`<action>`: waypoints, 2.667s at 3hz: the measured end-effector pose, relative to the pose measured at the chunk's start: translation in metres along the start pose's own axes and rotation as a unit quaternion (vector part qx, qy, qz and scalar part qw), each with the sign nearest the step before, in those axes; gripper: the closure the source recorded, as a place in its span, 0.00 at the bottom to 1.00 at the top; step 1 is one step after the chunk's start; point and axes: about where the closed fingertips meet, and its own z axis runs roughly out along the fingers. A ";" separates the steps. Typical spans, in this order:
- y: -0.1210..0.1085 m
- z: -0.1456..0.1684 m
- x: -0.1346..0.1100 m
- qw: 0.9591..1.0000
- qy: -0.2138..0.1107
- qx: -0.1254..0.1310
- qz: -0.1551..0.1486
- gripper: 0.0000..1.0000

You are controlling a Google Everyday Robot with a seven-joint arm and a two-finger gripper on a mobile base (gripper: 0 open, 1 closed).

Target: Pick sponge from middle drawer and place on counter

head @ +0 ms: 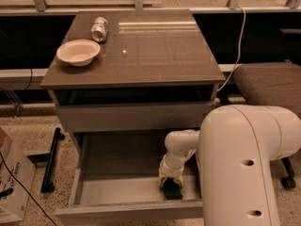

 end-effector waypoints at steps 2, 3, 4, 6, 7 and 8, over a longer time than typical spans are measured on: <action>0.001 -0.005 0.001 1.000 0.000 -0.004 -0.003 1.00; 0.008 -0.028 0.004 0.998 -0.002 -0.053 -0.038 1.00; 0.004 -0.027 0.007 0.996 -0.001 -0.058 -0.070 0.75; 0.024 -0.050 0.022 0.991 -0.007 -0.064 -0.115 1.00; 0.048 -0.096 0.044 0.977 -0.033 -0.104 -0.181 1.00; 0.064 -0.148 0.064 0.955 -0.056 -0.155 -0.245 1.00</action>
Offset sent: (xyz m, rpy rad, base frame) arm -0.0049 0.0117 -0.0344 -0.1821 0.0255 0.0289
